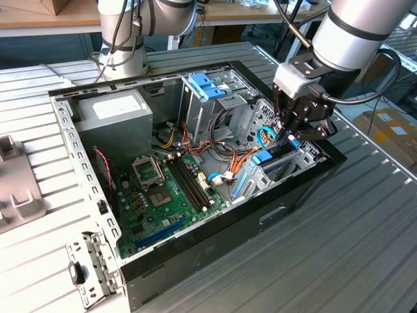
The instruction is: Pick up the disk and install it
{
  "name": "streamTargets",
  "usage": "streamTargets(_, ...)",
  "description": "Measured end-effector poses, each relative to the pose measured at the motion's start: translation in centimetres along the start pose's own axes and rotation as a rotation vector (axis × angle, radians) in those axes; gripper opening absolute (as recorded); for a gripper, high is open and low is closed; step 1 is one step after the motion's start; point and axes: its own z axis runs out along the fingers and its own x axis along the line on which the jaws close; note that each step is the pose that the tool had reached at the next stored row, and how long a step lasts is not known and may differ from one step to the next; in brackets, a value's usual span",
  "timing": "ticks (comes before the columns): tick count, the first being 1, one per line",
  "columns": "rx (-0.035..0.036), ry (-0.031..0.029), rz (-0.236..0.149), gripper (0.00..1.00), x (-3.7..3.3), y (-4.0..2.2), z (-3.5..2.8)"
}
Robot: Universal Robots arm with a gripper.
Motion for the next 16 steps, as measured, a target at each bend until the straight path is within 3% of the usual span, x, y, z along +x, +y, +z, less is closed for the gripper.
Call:
streamTargets(9, -0.0002, 0.0002, 0.002, 0.16, -0.07, -0.16, 0.66)
streamTargets(16, -0.0001, 0.0001, 0.002, 0.16, -0.07, -0.14, 0.82)
